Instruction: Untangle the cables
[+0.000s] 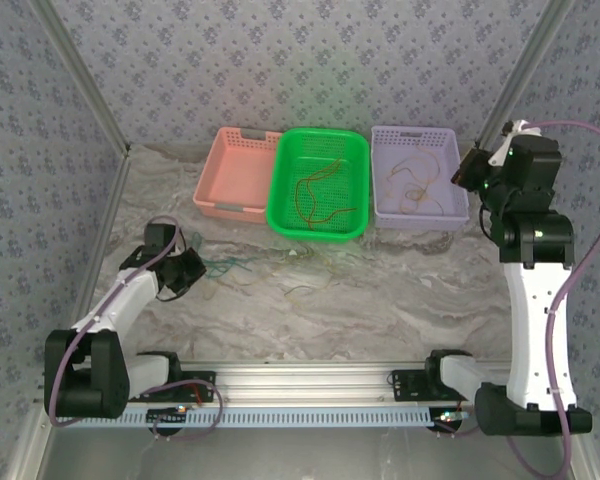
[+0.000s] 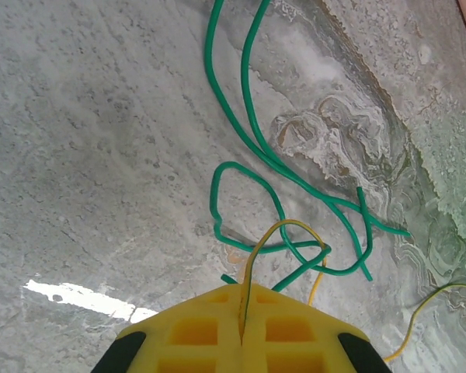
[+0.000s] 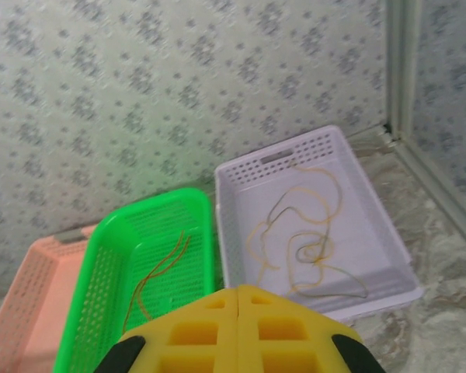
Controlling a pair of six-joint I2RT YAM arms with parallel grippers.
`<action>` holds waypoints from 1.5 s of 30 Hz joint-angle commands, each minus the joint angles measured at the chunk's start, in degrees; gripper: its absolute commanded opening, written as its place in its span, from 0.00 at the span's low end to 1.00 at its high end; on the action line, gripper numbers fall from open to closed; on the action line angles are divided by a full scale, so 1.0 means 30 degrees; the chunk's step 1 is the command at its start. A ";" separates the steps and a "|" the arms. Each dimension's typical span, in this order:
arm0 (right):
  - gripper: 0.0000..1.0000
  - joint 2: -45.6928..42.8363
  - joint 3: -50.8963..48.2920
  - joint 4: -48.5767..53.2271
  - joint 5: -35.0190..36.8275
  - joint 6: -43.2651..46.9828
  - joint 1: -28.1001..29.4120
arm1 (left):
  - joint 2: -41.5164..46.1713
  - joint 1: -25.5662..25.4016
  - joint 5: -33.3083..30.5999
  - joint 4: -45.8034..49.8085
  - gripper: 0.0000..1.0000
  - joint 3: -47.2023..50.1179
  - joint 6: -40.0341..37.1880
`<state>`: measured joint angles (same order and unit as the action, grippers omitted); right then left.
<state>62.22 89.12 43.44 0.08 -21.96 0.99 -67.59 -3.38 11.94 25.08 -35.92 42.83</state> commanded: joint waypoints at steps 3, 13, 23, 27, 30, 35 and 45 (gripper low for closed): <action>0.03 -0.1461 -0.4422 -0.0179 0.0795 -0.2707 0.6618 | 0.0792 0.0038 0.0667 0.0396 0.00 -0.0271 -0.0509; 0.52 0.6794 -0.8952 -0.8139 0.5566 -1.4537 2.1041 | 0.1283 0.0019 0.0696 0.0927 0.00 -0.0418 -0.0717; 0.49 1.4388 -0.3794 -0.6320 0.6209 -2.4693 2.2135 | 0.1377 0.0030 0.1100 0.0922 0.00 -0.0547 -0.0731; 0.48 1.5737 -0.3377 -0.7465 0.5187 -2.5691 2.1357 | 0.1466 0.0030 0.1262 0.0971 0.00 -0.0652 -0.0767; 0.46 1.6792 -0.2233 -0.6966 0.4866 -2.5826 2.1126 | 0.1527 0.0038 0.1321 0.1014 0.00 -0.0679 -0.0810; 0.43 1.8165 -0.1466 -0.6612 0.4394 -2.6996 2.1056 | 0.1554 0.0024 0.1409 0.0957 0.00 -0.0651 -0.0785; 0.39 1.9753 0.0050 -0.5076 0.4512 -2.7830 2.0649 | 0.1728 0.0038 0.1436 0.0985 0.00 -0.0598 -0.0741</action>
<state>119.81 86.85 24.01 12.64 -103.07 63.35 -63.72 -3.38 15.27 27.03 -35.94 41.39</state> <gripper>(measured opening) 0.395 0.043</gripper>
